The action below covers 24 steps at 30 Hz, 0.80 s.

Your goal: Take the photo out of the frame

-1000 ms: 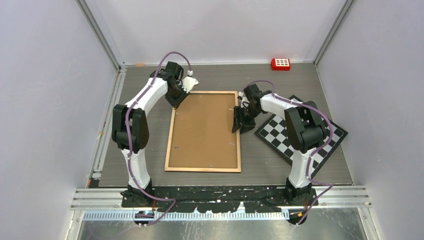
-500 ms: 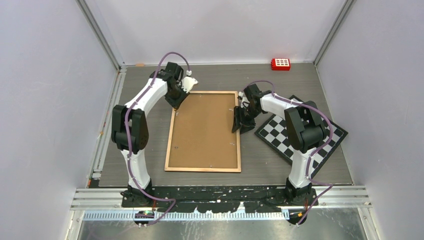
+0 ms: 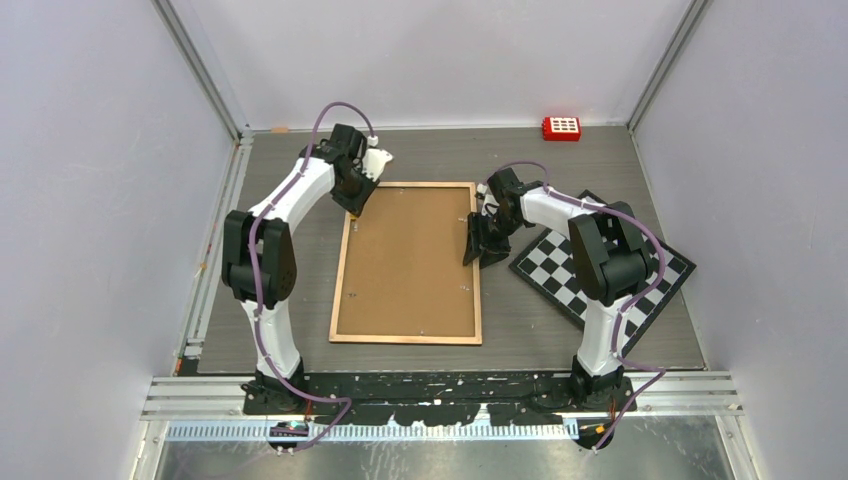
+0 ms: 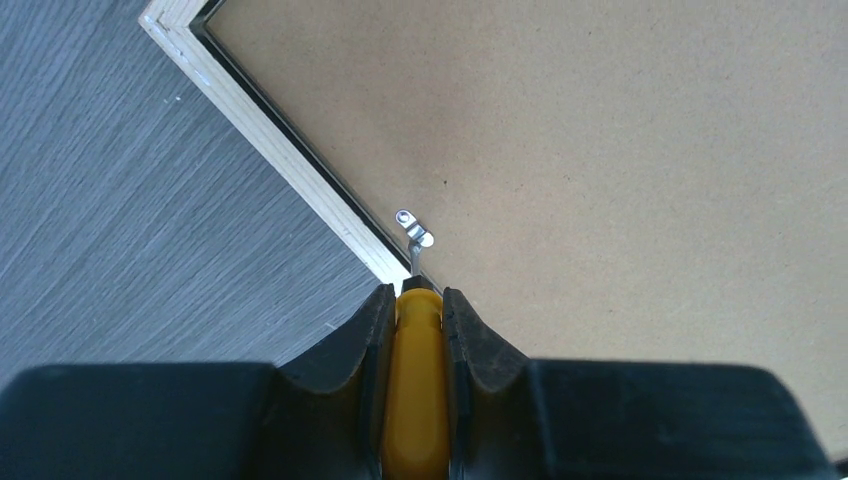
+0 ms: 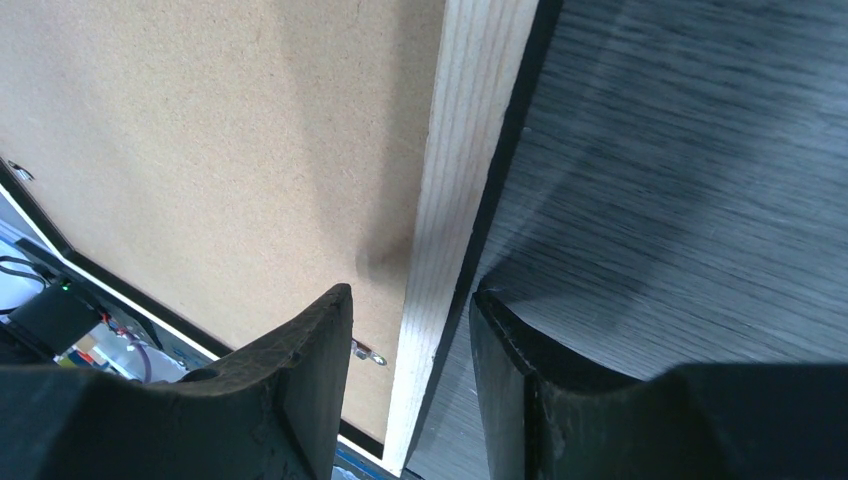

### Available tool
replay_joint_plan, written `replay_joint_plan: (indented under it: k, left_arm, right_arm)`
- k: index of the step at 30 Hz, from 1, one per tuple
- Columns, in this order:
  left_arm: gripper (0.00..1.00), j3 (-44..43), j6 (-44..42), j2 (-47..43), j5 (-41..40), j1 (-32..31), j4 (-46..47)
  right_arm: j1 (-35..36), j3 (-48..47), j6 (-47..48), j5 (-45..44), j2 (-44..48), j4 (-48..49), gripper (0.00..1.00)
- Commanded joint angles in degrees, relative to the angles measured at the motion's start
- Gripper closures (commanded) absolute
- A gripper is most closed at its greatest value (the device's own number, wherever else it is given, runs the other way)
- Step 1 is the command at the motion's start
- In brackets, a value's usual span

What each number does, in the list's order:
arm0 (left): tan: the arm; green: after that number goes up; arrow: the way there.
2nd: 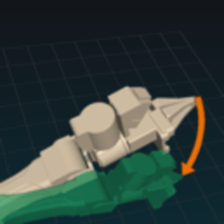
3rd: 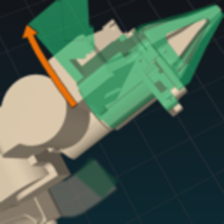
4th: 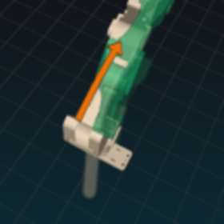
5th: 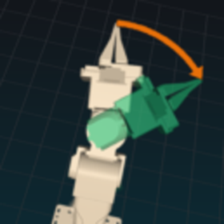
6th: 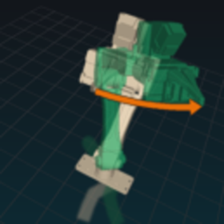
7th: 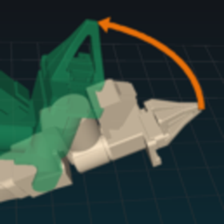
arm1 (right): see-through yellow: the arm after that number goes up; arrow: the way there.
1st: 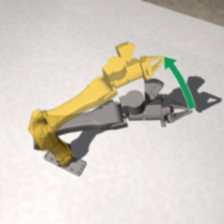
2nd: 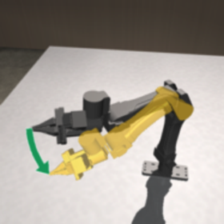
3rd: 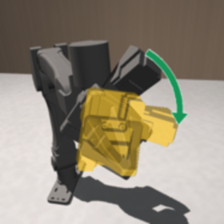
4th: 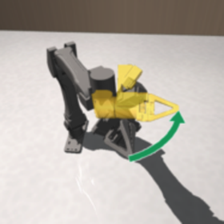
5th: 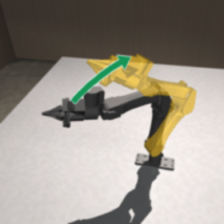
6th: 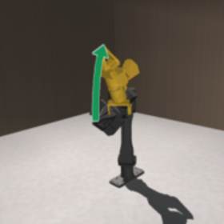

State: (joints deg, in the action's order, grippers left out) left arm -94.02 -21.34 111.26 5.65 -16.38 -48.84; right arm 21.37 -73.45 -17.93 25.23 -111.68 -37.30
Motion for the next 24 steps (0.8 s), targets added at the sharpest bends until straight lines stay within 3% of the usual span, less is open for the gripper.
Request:
replay_joint_plan:
  k: [1, 24]
  left_arm:
    - [1.00, 0.72, 3.28, -0.73, 4.80, -0.49, 3.39]
    - [1.00, -3.25, 6.82, -1.17, 6.08, -0.24, 3.56]
  right_arm:
    - [0.04, -0.55, 0.00, -0.08, -0.85, 0.93, 0.49]
    - [0.07, -1.22, 1.82, -0.09, 1.44, 0.71, 0.48]
